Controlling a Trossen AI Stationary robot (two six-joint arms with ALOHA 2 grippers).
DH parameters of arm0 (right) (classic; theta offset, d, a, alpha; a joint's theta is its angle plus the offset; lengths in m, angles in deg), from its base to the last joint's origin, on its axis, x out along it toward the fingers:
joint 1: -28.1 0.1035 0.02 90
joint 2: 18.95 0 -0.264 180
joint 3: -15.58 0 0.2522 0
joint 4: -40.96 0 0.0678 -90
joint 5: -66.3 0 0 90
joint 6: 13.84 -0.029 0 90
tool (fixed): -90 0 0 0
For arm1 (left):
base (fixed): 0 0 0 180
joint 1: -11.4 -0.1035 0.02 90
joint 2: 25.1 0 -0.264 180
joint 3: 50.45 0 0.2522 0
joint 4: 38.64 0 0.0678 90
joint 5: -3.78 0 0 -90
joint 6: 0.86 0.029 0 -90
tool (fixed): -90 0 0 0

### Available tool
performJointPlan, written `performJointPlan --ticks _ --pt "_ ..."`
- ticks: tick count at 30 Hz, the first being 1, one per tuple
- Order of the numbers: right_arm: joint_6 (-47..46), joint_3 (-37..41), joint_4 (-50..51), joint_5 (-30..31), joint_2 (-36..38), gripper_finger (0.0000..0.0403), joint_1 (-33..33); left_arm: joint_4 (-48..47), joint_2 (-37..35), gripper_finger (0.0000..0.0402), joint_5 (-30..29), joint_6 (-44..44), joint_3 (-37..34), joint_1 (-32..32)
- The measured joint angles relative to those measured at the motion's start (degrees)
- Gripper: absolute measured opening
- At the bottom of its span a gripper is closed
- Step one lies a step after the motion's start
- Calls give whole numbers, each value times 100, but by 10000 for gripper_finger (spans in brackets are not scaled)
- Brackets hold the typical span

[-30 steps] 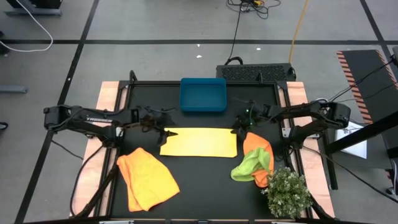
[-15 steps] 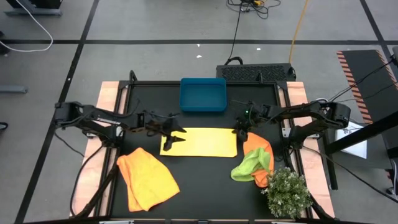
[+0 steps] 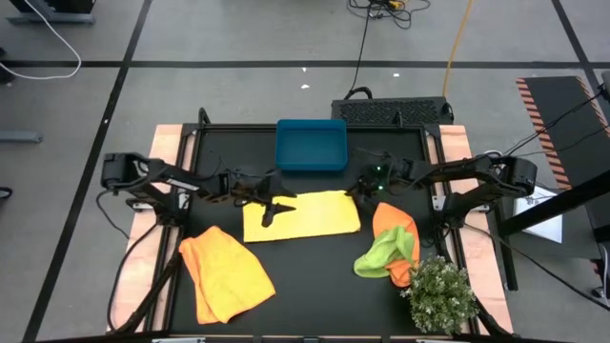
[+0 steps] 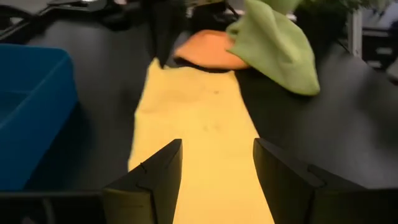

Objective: Fold microfiber towels
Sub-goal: Fold the yellow microfiber towel

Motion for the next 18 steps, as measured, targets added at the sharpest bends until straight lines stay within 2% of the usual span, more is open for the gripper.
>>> performJointPlan --ticks 7,11,18 --pt "272 -576 -9 18 0 1 493 -376 808 200 334 -50 1159 -109" --pt "320 -631 38 280 2 1 668 -925 1196 200 310 46 1906 -131" --pt "321 -631 40 312 2 0 821 -1800 1684 200 317 22 2965 -223"
